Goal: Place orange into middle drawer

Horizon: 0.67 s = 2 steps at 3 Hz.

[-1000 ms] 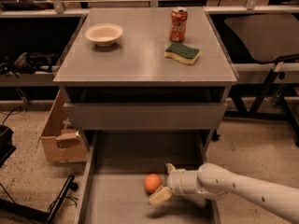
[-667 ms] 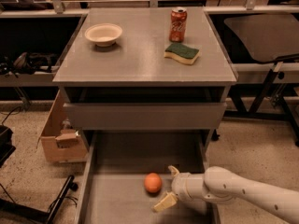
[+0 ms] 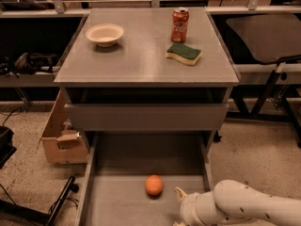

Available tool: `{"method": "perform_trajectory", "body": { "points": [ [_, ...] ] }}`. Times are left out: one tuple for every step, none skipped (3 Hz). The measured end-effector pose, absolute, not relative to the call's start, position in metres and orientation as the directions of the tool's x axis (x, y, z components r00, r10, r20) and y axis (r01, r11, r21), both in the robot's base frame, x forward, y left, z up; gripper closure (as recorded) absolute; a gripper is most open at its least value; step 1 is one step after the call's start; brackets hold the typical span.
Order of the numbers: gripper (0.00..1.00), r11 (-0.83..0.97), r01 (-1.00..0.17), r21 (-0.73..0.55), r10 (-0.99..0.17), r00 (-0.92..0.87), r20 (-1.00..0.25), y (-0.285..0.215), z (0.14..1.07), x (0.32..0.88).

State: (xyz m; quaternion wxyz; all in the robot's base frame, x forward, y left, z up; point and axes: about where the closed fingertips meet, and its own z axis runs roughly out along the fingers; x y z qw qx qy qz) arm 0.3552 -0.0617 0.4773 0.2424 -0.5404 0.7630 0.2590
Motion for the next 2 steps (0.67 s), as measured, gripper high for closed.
{"method": "perform_trajectory", "body": {
  "points": [
    [0.0, 0.243, -0.966, 0.091, -0.743, -0.245, -0.622, -0.073, 0.536, 0.319],
    [0.0, 0.307, -0.952, -0.024, -0.742, -0.223, -0.633, -0.086, 0.616, 0.315]
  ]
}}
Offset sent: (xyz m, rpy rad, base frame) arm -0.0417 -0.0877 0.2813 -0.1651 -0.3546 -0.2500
